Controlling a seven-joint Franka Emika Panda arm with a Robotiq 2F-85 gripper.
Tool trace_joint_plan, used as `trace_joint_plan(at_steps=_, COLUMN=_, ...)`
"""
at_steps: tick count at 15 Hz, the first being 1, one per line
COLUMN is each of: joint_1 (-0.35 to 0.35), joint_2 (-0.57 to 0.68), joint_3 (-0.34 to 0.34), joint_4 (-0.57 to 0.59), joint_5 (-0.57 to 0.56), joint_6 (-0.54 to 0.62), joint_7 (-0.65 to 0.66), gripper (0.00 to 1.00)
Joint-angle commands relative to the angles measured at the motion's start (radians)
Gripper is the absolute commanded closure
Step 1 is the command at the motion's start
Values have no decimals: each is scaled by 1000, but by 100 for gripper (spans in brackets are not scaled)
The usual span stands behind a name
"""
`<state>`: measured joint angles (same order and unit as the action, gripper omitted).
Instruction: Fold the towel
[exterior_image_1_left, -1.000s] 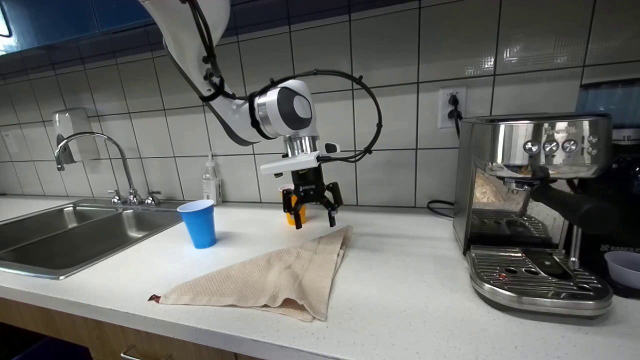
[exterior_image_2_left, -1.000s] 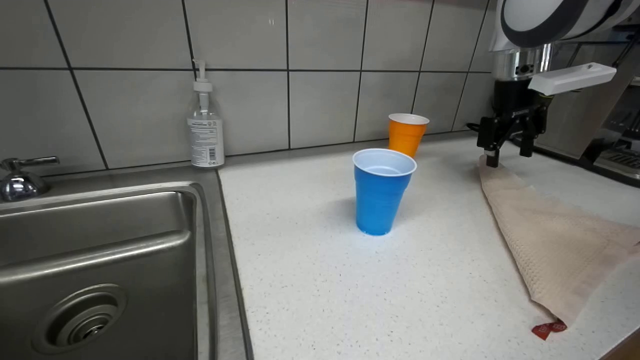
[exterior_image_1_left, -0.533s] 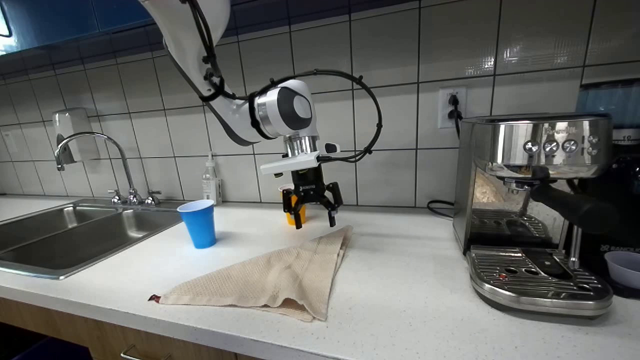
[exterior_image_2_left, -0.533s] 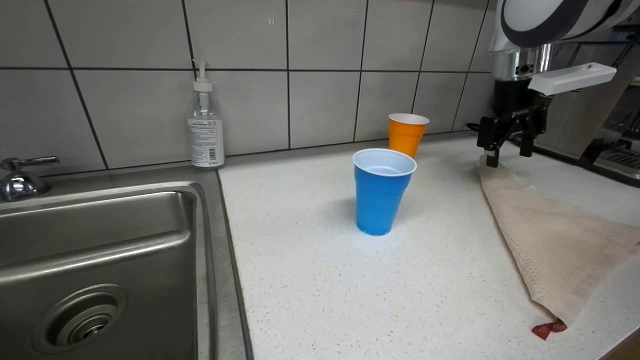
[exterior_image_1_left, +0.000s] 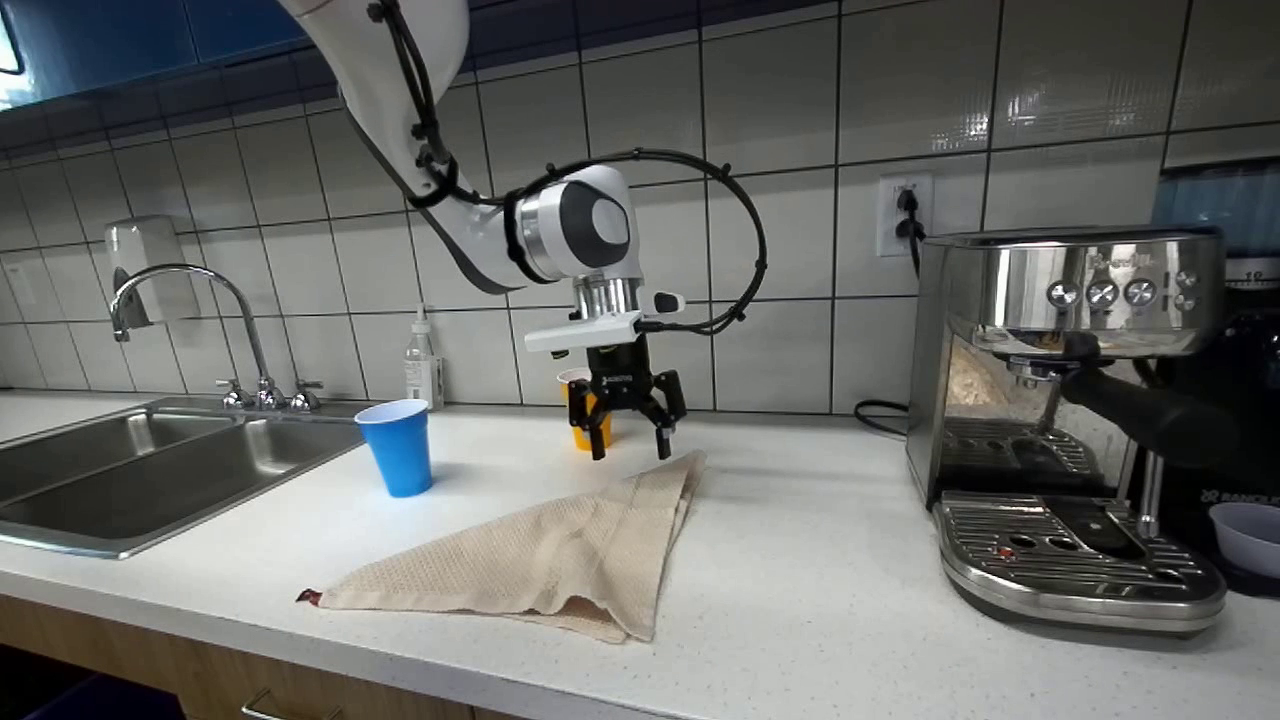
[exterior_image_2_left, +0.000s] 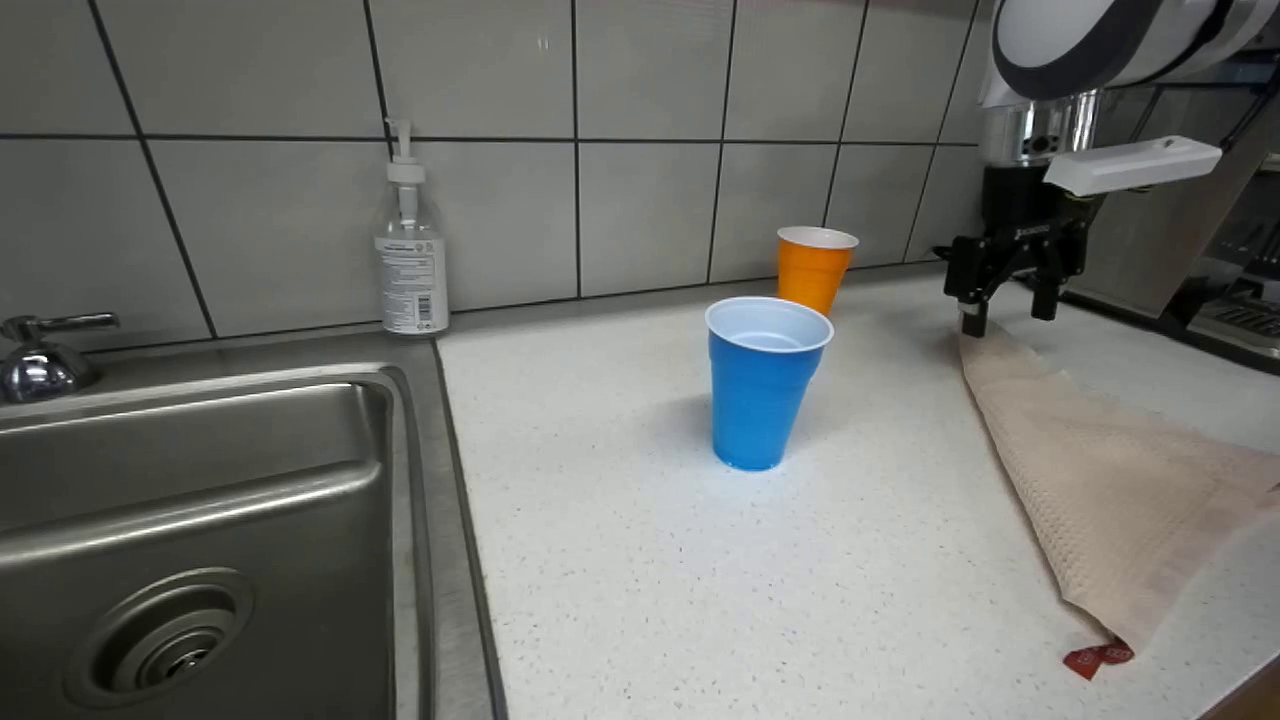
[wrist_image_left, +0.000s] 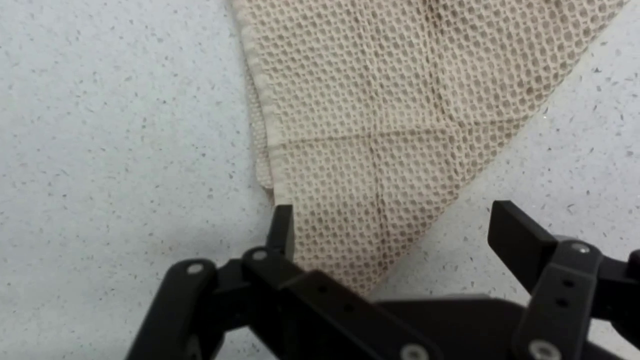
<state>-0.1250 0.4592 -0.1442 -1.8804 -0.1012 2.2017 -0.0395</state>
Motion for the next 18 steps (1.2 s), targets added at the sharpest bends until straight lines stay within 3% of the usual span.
trace_joint_plan(at_steps=1, joint_1=-44, joint_2=87, joint_3=11, joint_4=121, joint_5=68, joint_6=-27, joint_7=5, gripper=0)
trace_joint_plan(at_steps=10, joint_1=-117, joint_2=247, joint_3=11, joint_4=345, joint_5=157, joint_6=-72, joint_7=10, gripper=0)
trace_joint_plan(at_steps=18, joint_1=-126, joint_2=285, joint_3=10, joint_4=417, joint_5=158, joint_6=-89, joint_7=2, gripper=0)
